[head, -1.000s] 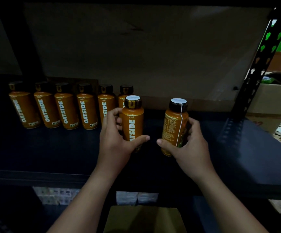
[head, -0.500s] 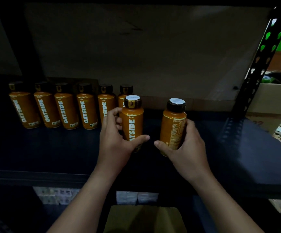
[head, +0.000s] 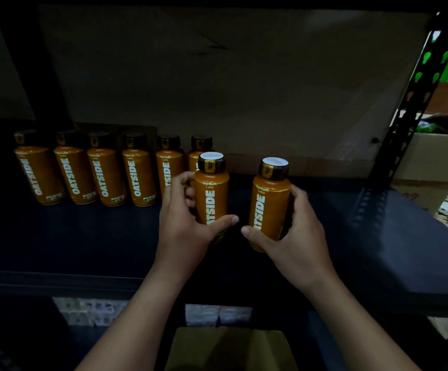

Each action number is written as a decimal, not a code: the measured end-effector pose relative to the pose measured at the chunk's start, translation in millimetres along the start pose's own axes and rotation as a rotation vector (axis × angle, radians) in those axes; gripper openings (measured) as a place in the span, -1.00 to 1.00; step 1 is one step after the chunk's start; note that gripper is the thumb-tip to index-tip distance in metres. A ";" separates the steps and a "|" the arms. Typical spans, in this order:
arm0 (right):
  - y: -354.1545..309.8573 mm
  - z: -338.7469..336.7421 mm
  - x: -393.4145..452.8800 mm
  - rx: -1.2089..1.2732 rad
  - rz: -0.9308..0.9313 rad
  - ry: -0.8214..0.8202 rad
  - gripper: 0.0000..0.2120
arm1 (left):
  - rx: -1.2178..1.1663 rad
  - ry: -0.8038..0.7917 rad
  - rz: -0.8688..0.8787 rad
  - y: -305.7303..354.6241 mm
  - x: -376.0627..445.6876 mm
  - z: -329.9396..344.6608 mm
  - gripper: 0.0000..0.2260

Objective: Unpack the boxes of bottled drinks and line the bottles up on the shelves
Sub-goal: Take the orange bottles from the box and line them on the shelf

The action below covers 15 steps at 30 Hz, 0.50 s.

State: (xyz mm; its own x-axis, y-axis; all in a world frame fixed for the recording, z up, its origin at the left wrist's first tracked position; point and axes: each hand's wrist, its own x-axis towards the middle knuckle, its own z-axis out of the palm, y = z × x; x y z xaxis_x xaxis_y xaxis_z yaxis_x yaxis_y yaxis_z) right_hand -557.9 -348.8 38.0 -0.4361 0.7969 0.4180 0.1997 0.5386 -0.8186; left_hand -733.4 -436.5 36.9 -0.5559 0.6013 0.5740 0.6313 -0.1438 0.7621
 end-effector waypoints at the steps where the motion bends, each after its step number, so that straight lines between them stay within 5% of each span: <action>1: 1.5 0.2 0.1 -0.002 -0.004 0.016 -0.09 | -0.005 -0.001 -0.003 0.5 0.1 0.0 -0.20; 9: 2.0 -1.1 1.1 0.050 -0.004 -0.059 -0.15 | -0.045 0.001 -0.054 0.9 -2.3 -3.7 -0.14; 15: 0.7 -1.0 -0.4 0.028 0.006 0.043 -0.20 | 0.011 0.011 -0.099 0.8 -13.3 -3.1 -0.17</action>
State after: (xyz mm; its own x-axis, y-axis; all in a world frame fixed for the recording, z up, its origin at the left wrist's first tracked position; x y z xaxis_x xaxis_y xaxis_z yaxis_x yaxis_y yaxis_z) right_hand -556.7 -348.4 37.6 -0.3971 0.8114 0.4288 0.1773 0.5263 -0.8316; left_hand -727.2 -447.0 30.8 -0.6218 0.6032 0.4995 0.5790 -0.0754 0.8118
